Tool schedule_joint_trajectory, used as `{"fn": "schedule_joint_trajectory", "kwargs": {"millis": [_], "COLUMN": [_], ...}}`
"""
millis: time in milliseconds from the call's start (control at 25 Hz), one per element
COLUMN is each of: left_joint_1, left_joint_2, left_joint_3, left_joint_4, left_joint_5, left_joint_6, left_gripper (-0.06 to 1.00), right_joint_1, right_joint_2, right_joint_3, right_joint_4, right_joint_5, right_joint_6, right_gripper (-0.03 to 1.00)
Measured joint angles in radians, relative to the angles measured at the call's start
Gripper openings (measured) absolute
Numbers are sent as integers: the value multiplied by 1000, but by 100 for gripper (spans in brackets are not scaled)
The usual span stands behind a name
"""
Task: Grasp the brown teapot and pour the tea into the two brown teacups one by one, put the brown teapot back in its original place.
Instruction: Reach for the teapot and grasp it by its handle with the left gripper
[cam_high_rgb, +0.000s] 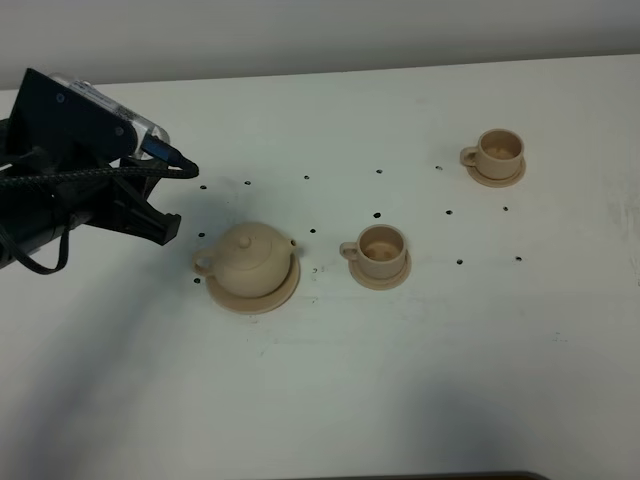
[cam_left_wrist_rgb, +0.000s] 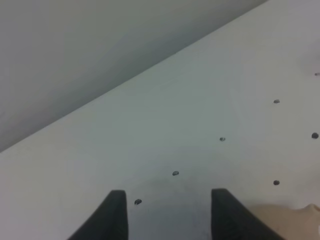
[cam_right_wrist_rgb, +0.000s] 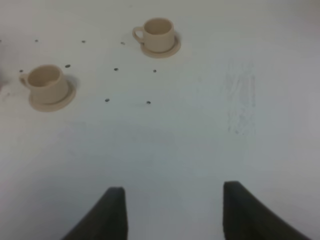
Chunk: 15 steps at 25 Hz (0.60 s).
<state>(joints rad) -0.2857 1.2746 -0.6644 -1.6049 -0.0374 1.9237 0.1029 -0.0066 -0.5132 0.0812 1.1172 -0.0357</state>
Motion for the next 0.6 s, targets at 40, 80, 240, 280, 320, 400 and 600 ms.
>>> {"fn": "schedule_joint_trajectory", "kwargs": {"millis": [40, 80, 240, 280, 320, 400, 600], "left_joint_1": [-6, -12, -17, -17, -17, -17, -37], "left_joint_2": [9, 18, 54, 60, 67, 83, 131], "left_joint_3": [0, 0, 0, 0, 0, 0, 0], "left_joint_4": [9, 12, 13, 13, 13, 13, 16], "left_joint_5": [-6, -6, 8, 10, 14, 27, 54], "left_joint_6": [-1, -2, -5, -6, -6, -7, -6], "left_gripper": [41, 41, 41, 41, 41, 41, 39], "right_joint_1": [0, 0, 0, 0, 0, 0, 0], "right_joint_2": [0, 0, 0, 0, 0, 0, 0], "right_joint_3": [0, 0, 0, 0, 0, 0, 0], "right_joint_4": [0, 0, 0, 0, 0, 0, 0], "right_joint_5": [0, 0, 0, 0, 0, 0, 0], "right_joint_6": [0, 0, 0, 0, 0, 0, 0], "right_gripper": [42, 42, 42, 42, 42, 42, 42]}}
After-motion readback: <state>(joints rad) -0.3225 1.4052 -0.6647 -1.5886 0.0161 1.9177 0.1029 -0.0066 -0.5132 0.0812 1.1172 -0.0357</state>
